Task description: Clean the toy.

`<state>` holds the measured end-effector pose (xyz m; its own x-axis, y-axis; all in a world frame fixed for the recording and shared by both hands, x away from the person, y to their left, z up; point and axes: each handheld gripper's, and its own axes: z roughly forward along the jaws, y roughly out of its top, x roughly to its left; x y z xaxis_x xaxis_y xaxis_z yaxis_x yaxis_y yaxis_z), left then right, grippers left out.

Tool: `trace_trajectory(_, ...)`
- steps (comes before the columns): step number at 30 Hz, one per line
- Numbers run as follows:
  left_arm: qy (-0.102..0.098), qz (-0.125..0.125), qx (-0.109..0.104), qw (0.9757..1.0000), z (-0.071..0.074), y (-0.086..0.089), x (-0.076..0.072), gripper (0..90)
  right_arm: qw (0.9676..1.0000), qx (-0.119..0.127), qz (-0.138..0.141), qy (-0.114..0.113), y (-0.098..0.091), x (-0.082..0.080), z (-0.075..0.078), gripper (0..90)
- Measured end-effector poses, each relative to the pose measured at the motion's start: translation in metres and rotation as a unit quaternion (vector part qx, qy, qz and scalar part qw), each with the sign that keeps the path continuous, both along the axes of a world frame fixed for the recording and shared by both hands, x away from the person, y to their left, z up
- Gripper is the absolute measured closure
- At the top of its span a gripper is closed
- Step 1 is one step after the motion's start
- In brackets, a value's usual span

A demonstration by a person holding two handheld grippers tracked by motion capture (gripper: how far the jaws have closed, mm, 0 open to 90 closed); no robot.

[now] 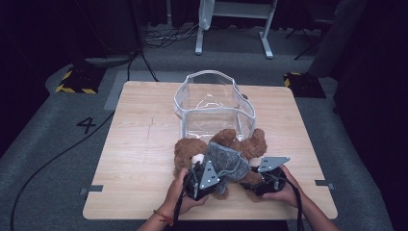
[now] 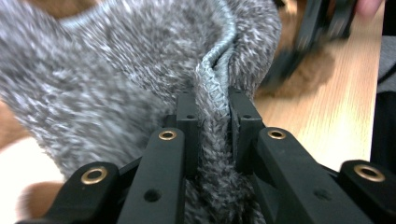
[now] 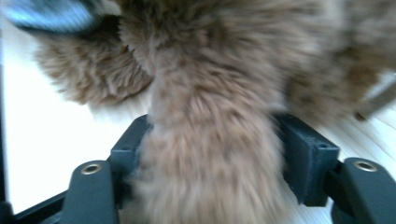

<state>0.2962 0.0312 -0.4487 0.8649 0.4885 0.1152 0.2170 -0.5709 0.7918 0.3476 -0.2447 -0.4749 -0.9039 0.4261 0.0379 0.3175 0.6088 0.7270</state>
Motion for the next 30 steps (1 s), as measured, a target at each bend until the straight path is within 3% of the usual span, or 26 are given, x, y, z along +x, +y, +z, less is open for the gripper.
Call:
trace_trajectory(3,0.005,-0.005,0.011,0.9999,-0.008,-0.004,0.001,78.0,1.0,0.004,0.0,0.001,-0.013,0.002,0.006,31.1)
trace_trajectory(5,0.0,-0.003,0.005,1.0,-0.006,-0.005,0.0,78.0,1.0,0.002,0.001,0.002,-0.017,0.003,0.008,30.3)
trace_trajectory(10,-0.029,0.009,-0.024,0.9993,0.017,-0.005,0.004,77.9,1.0,-0.001,0.003,-0.003,-0.021,0.004,0.01,30.3)
trace_trajectory(13,-0.04,0.017,-0.049,0.9979,0.036,-0.002,0.01,77.9,1.0,-0.002,0.005,-0.008,-0.021,0.003,0.011,30.1)
trace_trajectory(18,-0.062,0.051,-0.065,0.9946,0.062,0.01,0.024,77.8,0.9999,-0.002,0.002,-0.01,-0.022,0.004,0.011,30.0)
trace_trajectory(20,-0.052,0.06,-0.072,0.9942,0.065,0.013,0.033,77.7,0.9999,-0.002,0.002,-0.01,-0.022,0.004,0.01,29.9)
trace_trajectory(22,-0.039,0.072,-0.065,0.9945,0.062,0.011,0.043,77.4,0.9999,-0.001,0.002,-0.01,-0.022,0.004,0.009,29.8)
trace_trajectory(24,-0.012,0.068,-0.057,0.996,0.055,0.006,0.051,77.4,0.9999,-0.003,0.003,-0.011,-0.021,0.004,0.009,29.7)
trace_trajectory(26,0.006,0.057,-0.035,0.9978,0.046,-0.002,0.055,77.5,0.9999,-0.004,0.003,-0.012,-0.021,0.004,0.009,29.4)
trace_trajectory(30,0.014,0.039,-0.023,0.9989,0.037,-0.009,0.052,77.7,0.9999,-0.006,0.0,-0.009,-0.024,0.006,0.007,28.5)
